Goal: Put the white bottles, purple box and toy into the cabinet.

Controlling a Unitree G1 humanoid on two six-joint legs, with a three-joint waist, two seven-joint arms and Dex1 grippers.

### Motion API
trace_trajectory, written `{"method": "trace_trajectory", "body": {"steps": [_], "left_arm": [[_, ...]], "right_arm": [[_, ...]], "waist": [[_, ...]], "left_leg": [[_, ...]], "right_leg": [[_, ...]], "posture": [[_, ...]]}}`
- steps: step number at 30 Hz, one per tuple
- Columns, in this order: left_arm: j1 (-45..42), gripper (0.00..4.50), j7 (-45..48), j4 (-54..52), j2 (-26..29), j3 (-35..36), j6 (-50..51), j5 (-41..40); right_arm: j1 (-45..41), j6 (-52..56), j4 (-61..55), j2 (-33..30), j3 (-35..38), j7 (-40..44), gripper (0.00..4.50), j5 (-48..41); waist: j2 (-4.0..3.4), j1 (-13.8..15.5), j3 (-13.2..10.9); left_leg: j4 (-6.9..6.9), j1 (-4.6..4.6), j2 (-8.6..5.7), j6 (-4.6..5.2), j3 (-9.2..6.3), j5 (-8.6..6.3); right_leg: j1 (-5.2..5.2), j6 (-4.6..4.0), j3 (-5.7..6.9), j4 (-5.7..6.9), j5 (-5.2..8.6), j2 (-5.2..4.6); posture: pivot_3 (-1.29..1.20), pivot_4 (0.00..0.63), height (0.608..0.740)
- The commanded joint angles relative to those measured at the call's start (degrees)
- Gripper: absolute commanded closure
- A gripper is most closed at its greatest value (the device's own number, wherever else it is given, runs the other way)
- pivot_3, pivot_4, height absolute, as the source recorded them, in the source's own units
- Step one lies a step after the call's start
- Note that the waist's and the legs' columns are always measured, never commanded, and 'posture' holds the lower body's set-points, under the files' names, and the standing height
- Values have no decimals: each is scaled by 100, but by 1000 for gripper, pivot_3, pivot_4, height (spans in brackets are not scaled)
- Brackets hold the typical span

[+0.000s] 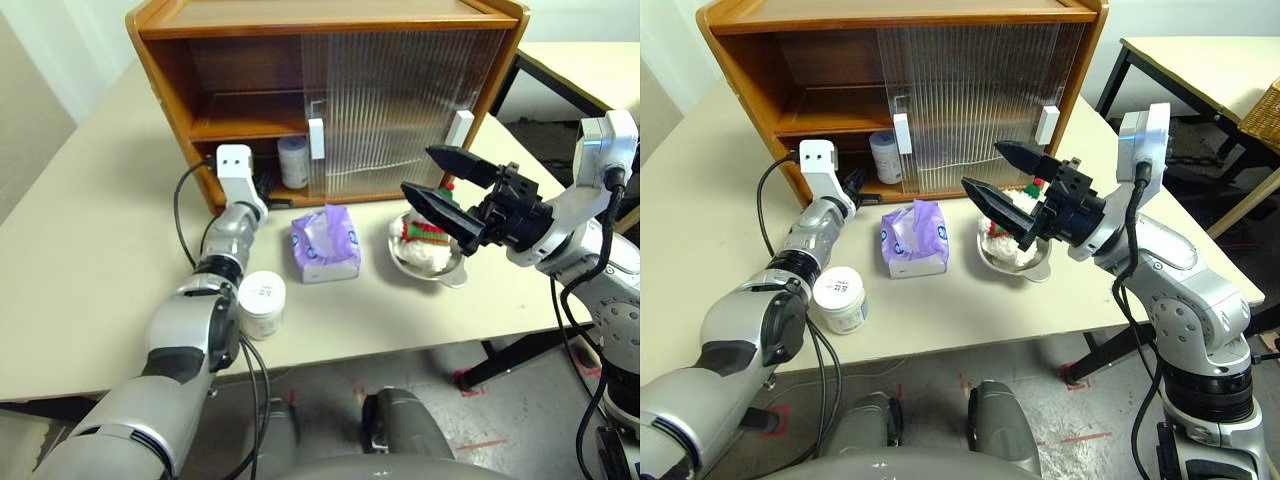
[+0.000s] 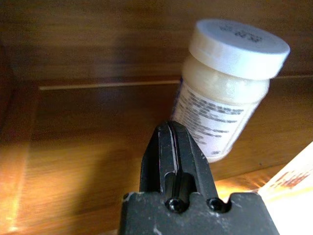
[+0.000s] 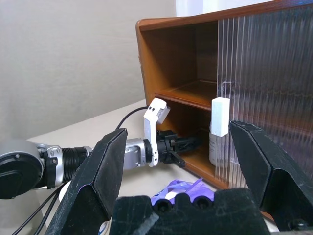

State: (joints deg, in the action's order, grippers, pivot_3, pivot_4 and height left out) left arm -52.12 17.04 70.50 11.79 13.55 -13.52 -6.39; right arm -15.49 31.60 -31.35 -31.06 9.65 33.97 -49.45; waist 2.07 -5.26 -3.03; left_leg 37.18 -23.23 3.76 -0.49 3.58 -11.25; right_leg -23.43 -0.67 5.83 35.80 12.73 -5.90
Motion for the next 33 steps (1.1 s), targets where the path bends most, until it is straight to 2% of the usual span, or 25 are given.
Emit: {"method": "trace_trajectory", "body": {"steps": [1, 2, 5, 12, 15, 20, 23, 27, 33], "left_arm": [[282, 4482, 291, -278, 80, -7, -85, -70], [378, 4482, 418, -400, 109, -36, -100, -79], [717, 3927, 661, -856, 244, -100, -96, -83], [1510, 1335, 1599, -2222, 731, -10, 340, -541], [1867, 81, 2164, -2824, 988, 63, 813, -930], [2414, 32, 3075, -3803, 1394, -29, 1618, -1405], [2698, 32, 3508, -4308, 1683, -69, 1995, -1592], [2848, 32, 3986, -4384, 2082, -80, 2193, -1655], [3060, 32, 4862, -4245, 2604, -242, 1833, -1480]], "right_arm": [[-59, -27, 59, 0, -10, 57, 0, 14], [-62, -25, 70, 3, -13, 66, 0, 11], [-76, -27, 115, 10, -22, 108, 0, 11], [-143, -53, 280, 57, -78, 263, 0, 51], [-190, -58, 354, 91, -112, 327, 0, 67], [-234, -50, 462, 91, -185, 506, 0, 101], [-200, -54, 506, 39, -207, 653, 0, 131], [-165, -77, 590, -36, -233, 862, 0, 220], [-177, -80, 704, -90, -257, 1115, 0, 331]], "waist": [[0, -2, 0], [0, -2, 0], [0, 3, 0], [0, 34, 0], [-2, 51, 0], [-2, 63, 0], [-5, 164, -1], [-10, 287, -3], [-18, 389, -9]], "left_leg": [[0, 0, 0, 0, 0, 0], [-1, 0, 0, 0, 0, 0], [-2, 1, 0, 0, 0, 0], [-2, 2, 2, 0, 0, 0], [-3, 2, 3, 0, 0, 0], [-4, 5, 4, 0, 0, 0], [-4, 5, 5, 0, 1, 0], [-4, 5, 6, 0, 0, 0], [-4, 3, 5, -1, 3, 0]], "right_leg": [[0, 0, 0, 0, 0, 0], [0, 0, 0, 0, 0, 0], [-1, -1, 0, 1, 0, 1], [-1, -1, 0, 2, 0, 1], [-1, -3, 0, 2, 1, 1], [-2, -6, -1, 5, 3, 4], [-4, -9, -2, 5, 5, 4], [-4, -13, -1, 4, 8, 4], [-6, -58, -1, 1, 34, 0]], "posture": [[-145, 0, 740], [-141, 0, 740], [-129, 0, 740], [-88, 0, 740], [-75, 0, 740], [-47, 0, 740], [-40, 0, 740], [-23, 0, 740], [-7, 0, 740]]}}
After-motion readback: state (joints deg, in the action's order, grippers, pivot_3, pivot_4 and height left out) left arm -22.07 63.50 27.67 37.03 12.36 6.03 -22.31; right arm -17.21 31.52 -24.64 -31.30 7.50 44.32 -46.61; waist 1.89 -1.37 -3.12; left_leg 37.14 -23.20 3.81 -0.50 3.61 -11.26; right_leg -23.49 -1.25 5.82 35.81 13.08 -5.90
